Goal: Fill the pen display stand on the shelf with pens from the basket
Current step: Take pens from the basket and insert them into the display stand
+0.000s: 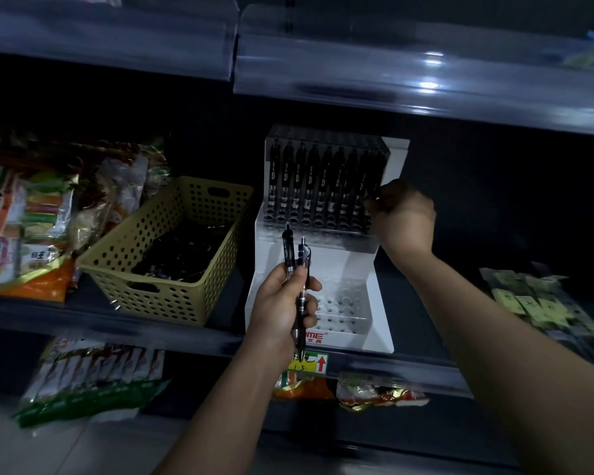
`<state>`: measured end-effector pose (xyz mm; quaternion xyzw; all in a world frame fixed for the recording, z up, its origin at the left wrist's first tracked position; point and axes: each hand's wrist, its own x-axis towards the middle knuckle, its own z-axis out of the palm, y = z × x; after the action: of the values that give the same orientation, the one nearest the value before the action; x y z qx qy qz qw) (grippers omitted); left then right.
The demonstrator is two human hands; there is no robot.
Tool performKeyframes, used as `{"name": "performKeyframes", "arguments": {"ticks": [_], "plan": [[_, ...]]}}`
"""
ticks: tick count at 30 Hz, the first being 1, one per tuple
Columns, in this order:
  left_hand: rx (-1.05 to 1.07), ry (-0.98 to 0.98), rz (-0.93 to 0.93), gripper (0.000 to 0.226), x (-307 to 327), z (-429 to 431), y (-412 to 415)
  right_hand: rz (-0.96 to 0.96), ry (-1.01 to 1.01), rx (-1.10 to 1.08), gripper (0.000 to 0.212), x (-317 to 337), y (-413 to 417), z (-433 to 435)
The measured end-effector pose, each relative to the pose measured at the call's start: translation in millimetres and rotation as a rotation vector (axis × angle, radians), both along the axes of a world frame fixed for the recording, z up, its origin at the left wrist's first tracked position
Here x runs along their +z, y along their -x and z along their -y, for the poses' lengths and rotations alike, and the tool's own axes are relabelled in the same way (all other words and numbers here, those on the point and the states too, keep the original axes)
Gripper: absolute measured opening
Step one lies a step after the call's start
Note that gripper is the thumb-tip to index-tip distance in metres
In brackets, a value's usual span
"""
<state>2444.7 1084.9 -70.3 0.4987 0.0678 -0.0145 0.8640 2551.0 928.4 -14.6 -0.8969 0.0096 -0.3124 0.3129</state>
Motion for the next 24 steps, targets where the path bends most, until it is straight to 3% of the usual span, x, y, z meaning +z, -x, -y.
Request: {"name": "performKeyframes", "arguments": {"ticks": [4,7,9,13,16,20,24], "plan": [[0.019,0.061,0.006,0.018,1.8,-0.2,0.4,0.030,-0.147,0.015,0.034,-1.1,8.4,-3.5],[0.034,0.075,0.051,0.020,2.6,-0.4,-0.6,0.128,-0.208,0.078,0.023,5.2,29.8,-16.4],[0.037,0.101,0.082,0.020,3.5,-1.8,-0.7,-0.002,-0.247,0.260,0.014,9.2,44.9,-30.0],[0.025,0.110,0.141,0.022,6.2,-6.2,2.0,-0.518,-0.345,0.639,0.022,9.4,62.7,-50.2],[0.043,0.069,0.153,0.022,7.7,-11.2,4.3,-0.503,-0.466,0.730,0.027,7.1,61.8,-52.6],[0.052,-0.035,0.060,0.016,7.3,-17.5,5.2,-0.390,-0.645,0.663,0.019,8.1,55.7,-53.2],[0.067,-0.027,0.033,0.014,7.1,-19.8,4.2,-0.510,-0.763,0.748,0.009,6.6,55.2,-56.5]]}}
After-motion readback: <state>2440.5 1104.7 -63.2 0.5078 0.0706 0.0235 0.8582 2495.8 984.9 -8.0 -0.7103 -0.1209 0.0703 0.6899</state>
